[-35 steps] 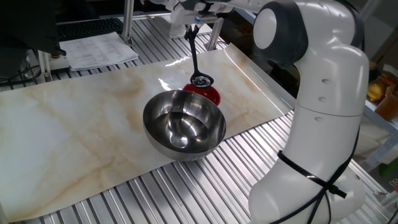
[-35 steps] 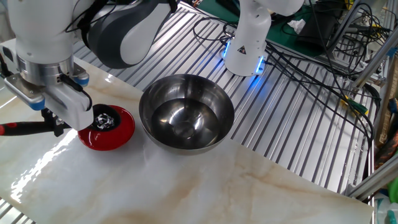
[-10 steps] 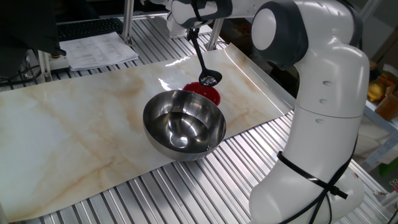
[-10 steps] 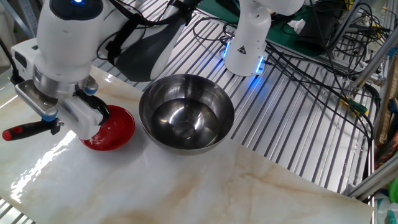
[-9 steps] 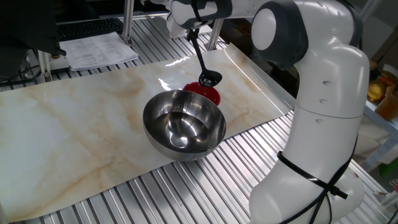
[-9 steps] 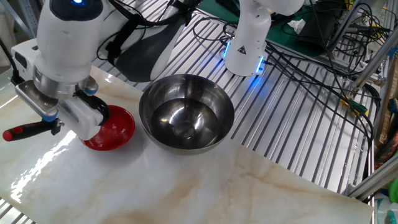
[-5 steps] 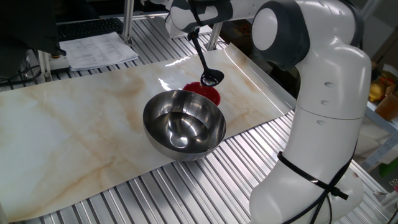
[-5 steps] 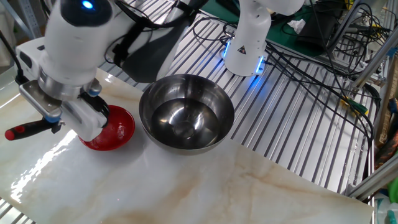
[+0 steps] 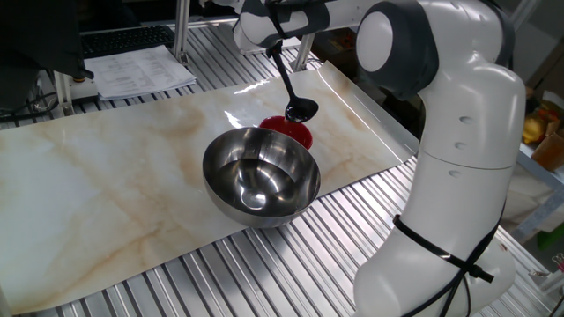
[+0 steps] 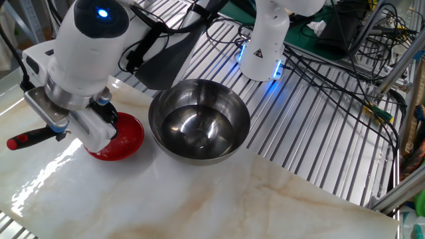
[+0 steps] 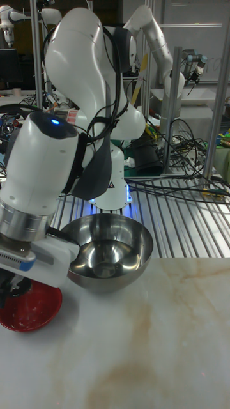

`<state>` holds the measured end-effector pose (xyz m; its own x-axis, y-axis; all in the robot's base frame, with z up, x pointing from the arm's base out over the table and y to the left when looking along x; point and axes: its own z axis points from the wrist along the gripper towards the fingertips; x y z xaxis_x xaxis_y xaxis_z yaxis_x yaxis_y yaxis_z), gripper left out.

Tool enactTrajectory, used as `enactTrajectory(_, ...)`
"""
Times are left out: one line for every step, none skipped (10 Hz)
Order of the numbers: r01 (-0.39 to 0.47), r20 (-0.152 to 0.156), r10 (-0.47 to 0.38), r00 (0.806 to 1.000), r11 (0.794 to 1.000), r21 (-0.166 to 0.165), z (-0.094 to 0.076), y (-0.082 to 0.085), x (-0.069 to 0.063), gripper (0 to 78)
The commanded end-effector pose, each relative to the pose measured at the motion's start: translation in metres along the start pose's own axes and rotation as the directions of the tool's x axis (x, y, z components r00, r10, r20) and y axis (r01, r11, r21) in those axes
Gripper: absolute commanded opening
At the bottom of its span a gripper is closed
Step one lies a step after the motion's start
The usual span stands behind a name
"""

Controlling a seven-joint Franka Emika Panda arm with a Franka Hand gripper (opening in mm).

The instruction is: Scoop water with a large spoon from one bowl to another

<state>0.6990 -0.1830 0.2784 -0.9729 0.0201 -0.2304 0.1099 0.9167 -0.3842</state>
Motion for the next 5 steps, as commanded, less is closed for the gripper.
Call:
enactTrajectory(0.0, 0.003, -0.001, 1.0, 1.0, 0.027, -0.002, -0.001, -0.001, 1.2)
enactTrajectory(-0.002, -0.002, 0.002, 1.0, 0.999, 0.038, -0.002, -0.0009, -0.0009, 1.2)
enactTrajectory(-0.002, -0.002, 0.003, 1.0, 0.999, 0.04, -0.002, -0.0009, -0.0009, 1.2)
enactTrajectory(-0.013, -0.01, 0.014, 1.0, 0.998, 0.055, -0.002, -0.0003, -0.0006, 1.2)
enactTrajectory(-0.021, -0.018, 0.022, 1.0, 0.998, 0.067, -0.0019, 0.0002, -0.0003, 1.2)
